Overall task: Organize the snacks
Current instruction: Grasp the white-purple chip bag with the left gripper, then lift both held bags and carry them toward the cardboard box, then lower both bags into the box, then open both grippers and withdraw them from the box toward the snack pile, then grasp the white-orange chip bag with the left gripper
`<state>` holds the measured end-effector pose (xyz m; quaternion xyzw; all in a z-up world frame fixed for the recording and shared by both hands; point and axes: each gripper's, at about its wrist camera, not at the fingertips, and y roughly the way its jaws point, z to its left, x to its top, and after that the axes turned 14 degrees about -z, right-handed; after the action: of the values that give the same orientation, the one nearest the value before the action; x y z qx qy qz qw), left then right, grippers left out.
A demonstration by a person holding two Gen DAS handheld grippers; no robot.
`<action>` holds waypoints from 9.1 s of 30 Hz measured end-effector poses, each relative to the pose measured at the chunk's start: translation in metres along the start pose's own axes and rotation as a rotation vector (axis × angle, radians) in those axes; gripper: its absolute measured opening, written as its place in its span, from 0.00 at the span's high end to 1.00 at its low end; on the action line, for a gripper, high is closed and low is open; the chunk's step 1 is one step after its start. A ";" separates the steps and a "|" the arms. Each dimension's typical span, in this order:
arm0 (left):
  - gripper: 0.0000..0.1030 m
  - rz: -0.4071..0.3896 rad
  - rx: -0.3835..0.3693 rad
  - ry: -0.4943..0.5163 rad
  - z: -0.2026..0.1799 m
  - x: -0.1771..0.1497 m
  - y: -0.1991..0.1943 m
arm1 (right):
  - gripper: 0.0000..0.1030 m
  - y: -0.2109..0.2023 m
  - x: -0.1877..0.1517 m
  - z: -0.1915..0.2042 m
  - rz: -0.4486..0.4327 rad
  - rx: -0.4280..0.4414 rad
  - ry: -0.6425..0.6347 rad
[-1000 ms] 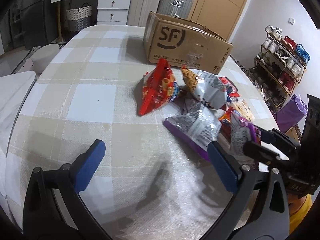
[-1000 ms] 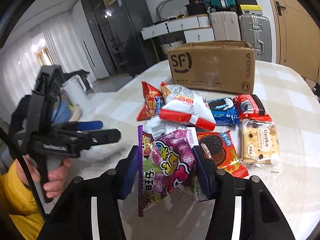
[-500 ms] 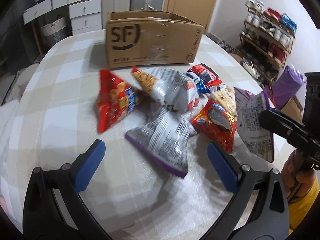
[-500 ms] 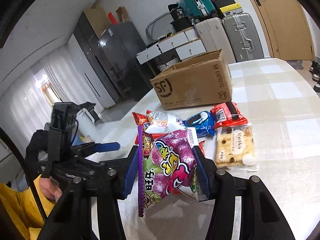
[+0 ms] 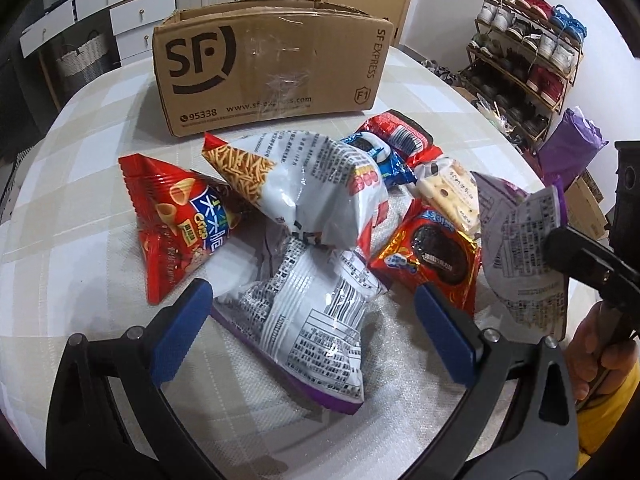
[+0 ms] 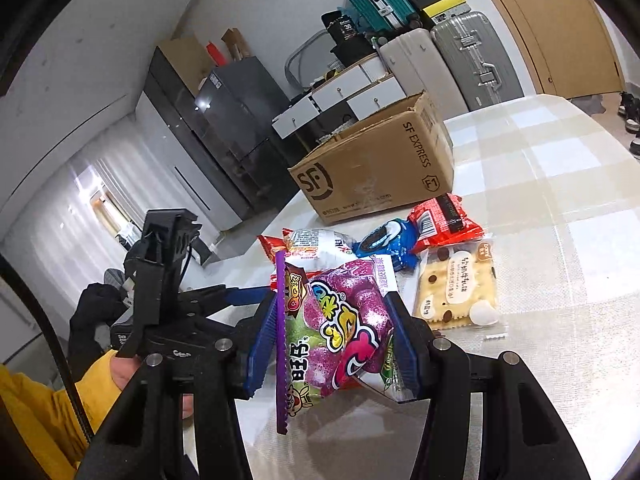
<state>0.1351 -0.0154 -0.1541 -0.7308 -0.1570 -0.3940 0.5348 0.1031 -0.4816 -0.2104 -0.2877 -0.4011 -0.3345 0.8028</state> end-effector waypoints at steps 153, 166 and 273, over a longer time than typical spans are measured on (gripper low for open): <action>0.53 -0.254 0.056 -0.167 0.071 0.303 0.002 | 0.48 0.173 0.242 0.013 -0.016 -0.075 -0.082; 0.53 -0.125 0.061 -0.171 0.098 0.291 0.106 | 0.48 0.231 0.219 -0.022 0.103 -0.130 -0.070; 0.00 -0.244 0.136 -0.174 0.013 0.009 -0.107 | 0.03 -0.033 0.017 0.062 -0.110 -0.254 -0.260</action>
<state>0.0769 0.0352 -0.0788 -0.6999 -0.3168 -0.3795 0.5155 0.0575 -0.4621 -0.1579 -0.4050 -0.4713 -0.3858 0.6819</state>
